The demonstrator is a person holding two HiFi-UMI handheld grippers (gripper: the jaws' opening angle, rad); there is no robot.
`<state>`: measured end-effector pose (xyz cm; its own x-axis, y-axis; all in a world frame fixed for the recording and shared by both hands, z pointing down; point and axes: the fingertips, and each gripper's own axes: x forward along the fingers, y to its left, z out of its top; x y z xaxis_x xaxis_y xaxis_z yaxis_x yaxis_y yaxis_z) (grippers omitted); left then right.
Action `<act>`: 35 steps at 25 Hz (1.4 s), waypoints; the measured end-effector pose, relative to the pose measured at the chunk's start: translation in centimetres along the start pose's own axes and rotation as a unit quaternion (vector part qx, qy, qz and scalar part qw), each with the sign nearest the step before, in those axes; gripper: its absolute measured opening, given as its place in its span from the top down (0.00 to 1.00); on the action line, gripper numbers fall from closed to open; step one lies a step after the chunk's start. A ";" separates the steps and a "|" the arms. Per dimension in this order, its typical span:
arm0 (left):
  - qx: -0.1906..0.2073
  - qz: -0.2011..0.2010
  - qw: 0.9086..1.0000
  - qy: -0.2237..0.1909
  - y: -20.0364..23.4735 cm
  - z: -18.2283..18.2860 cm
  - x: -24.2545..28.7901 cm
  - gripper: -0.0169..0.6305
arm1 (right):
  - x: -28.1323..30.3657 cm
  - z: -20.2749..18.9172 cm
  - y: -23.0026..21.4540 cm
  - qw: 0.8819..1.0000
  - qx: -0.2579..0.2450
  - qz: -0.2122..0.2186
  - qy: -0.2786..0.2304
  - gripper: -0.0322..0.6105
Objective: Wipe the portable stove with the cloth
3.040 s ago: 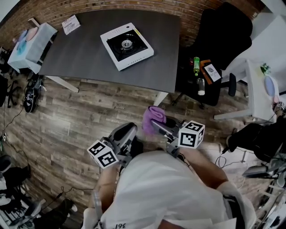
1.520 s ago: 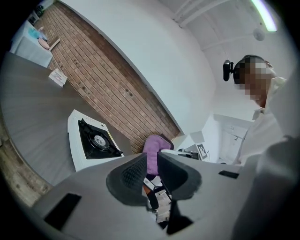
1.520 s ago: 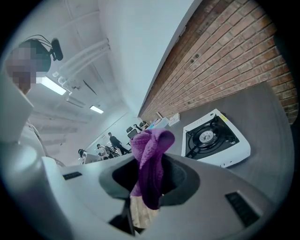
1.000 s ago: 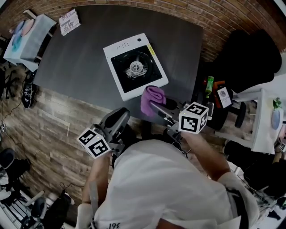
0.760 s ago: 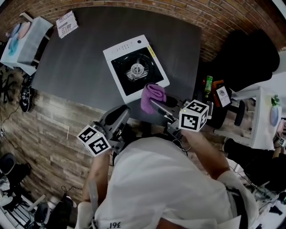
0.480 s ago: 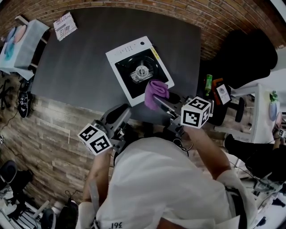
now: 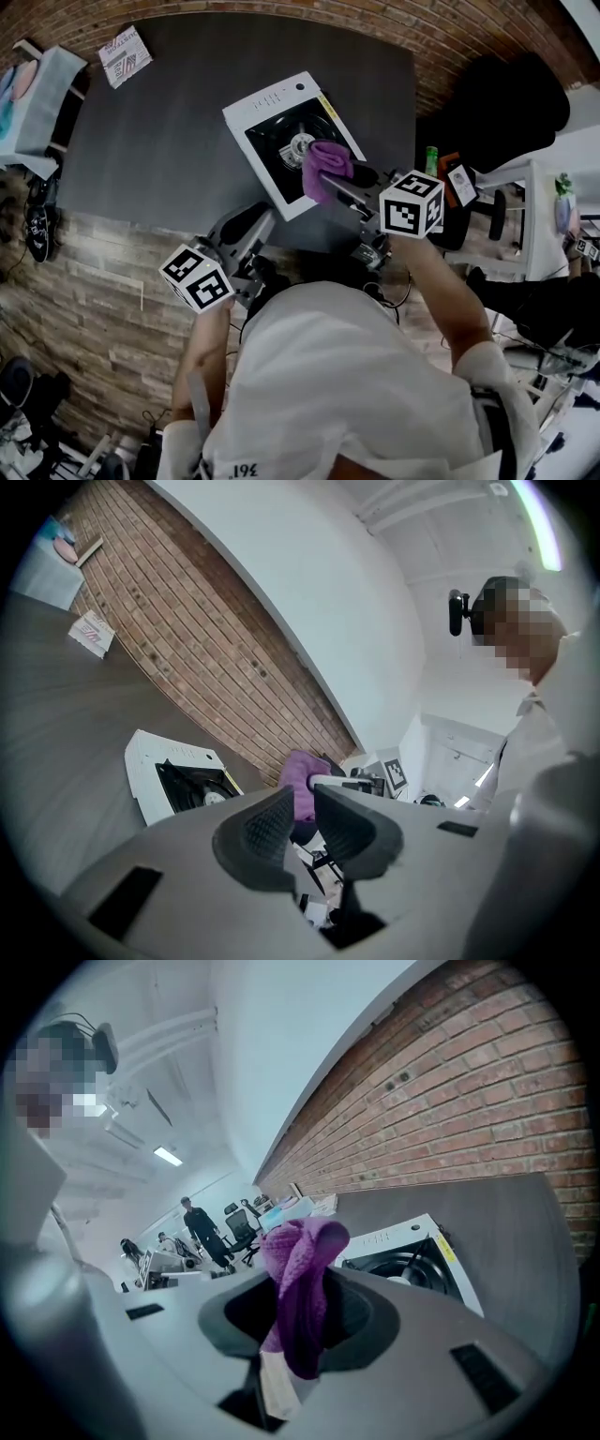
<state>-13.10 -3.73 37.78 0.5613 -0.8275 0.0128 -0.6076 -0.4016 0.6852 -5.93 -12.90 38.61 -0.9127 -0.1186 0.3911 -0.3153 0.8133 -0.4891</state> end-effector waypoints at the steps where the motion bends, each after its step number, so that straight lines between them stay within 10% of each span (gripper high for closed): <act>1: 0.001 0.001 1.000 -0.003 0.1 0.2 0.2 0.87 | 0.3 0.2 -0.2 1.000 -0.005 0.004 0.008 0.77; 16: -0.007 0.082 0.996 -0.041 5.0 2.7 3.4 0.87 | 10.6 5.3 -8.7 0.990 -0.082 0.019 0.116 0.77; 28: -0.012 0.134 0.989 -0.056 7.2 3.2 2.9 0.87 | 21.5 3.9 -10.2 0.955 -0.117 0.066 0.263 0.77; 35: -0.018 0.164 0.985 -0.043 8.1 2.7 2.4 0.87 | 27.4 2.9 -9.3 0.951 -0.033 0.092 0.292 0.77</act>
<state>-18.23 -10.03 41.40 0.2878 -0.9413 0.1762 -0.7271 -0.0951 0.6800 -28.80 -25.34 51.62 -0.6452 0.3502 0.6791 -0.1286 0.8263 -0.5483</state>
